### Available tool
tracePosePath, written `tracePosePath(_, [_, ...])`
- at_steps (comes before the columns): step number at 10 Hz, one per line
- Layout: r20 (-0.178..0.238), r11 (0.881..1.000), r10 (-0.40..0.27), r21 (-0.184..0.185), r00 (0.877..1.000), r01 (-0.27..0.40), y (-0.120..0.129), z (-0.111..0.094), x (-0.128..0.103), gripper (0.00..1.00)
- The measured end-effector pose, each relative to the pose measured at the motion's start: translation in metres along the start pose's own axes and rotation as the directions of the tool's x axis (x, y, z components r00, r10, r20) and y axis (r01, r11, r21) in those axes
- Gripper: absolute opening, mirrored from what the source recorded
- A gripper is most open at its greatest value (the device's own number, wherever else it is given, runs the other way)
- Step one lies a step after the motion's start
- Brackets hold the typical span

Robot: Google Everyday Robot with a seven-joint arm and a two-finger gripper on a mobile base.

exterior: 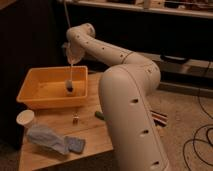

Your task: Wipe red bowl with brush

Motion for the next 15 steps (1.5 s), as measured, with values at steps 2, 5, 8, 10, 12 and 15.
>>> tracePosePath(2, [-0.016, 0.999, -0.025, -0.021, 1.000, 0.025, 0.007, -0.007, 0.019, 0.00])
tracePosePath(5, [-0.043, 0.999, -0.050, -0.015, 0.998, 0.049, -0.018, -0.013, 0.049, 0.00])
tracePosePath(8, [-0.037, 0.998, -0.047, 0.033, 0.998, 0.048, -0.057, -0.016, 0.053, 0.00])
tracePosePath(10, [-0.028, 0.997, -0.032, 0.064, 0.999, 0.034, -0.066, -0.009, 0.033, 0.00])
tracePosePath(12, [-0.017, 0.995, -0.036, 0.093, 0.999, 0.038, -0.057, 0.002, 0.008, 0.00])
tracePosePath(15, [-0.021, 0.995, -0.052, 0.080, 0.998, 0.053, -0.026, 0.016, -0.004, 0.00])
